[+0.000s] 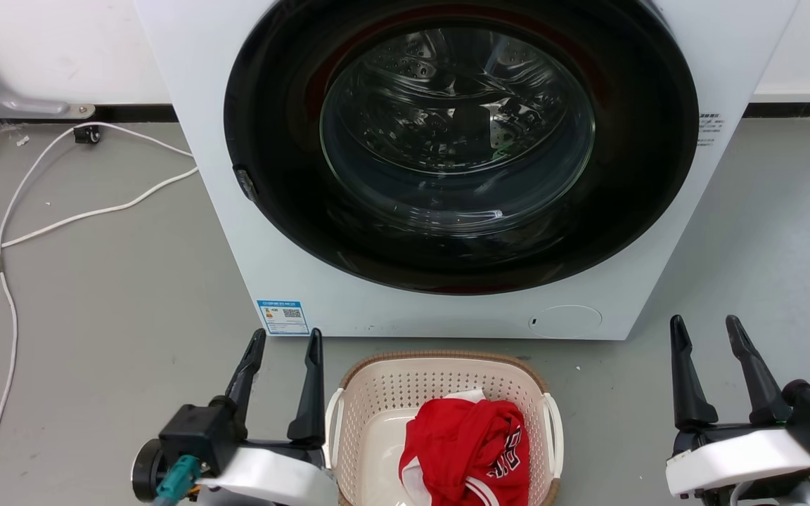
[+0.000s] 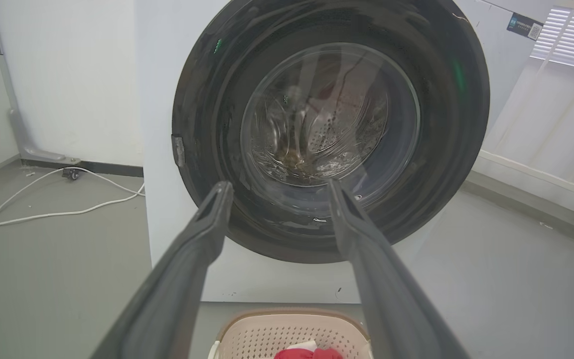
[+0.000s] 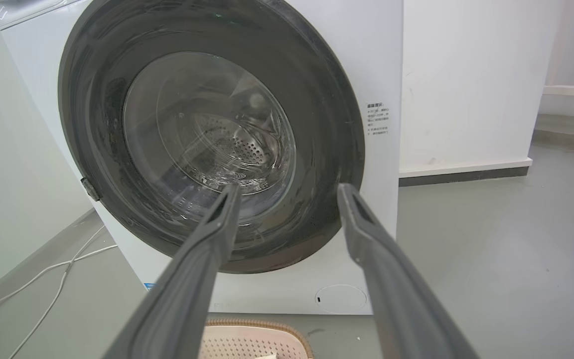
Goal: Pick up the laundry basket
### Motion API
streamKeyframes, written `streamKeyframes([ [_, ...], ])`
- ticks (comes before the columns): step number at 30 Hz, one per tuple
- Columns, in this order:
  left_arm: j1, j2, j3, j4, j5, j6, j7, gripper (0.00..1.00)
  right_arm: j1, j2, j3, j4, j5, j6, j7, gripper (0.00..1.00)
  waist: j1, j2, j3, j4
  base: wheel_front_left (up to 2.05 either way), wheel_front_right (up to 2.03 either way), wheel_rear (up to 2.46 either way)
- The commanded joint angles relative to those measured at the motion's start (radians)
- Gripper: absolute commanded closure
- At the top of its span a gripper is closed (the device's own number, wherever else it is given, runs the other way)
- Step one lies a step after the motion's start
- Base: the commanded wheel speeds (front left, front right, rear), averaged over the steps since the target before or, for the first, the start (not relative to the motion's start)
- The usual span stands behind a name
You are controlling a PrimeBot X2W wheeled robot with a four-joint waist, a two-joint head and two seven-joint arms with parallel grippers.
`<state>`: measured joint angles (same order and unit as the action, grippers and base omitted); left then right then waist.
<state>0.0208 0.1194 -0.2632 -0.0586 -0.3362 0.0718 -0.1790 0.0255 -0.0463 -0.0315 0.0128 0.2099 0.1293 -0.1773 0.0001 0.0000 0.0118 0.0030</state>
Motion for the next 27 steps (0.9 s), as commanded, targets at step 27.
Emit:
streamKeyframes([
  [27,0.023,-0.008,-0.037,-0.006,0.159,0.008,-0.062,0.0,0.024,-0.006,-0.007,-0.013,-0.164,0.001,-0.063,0.0,-0.0001,0.0,0.008,0.001,0.0,0.0,0.0],
])
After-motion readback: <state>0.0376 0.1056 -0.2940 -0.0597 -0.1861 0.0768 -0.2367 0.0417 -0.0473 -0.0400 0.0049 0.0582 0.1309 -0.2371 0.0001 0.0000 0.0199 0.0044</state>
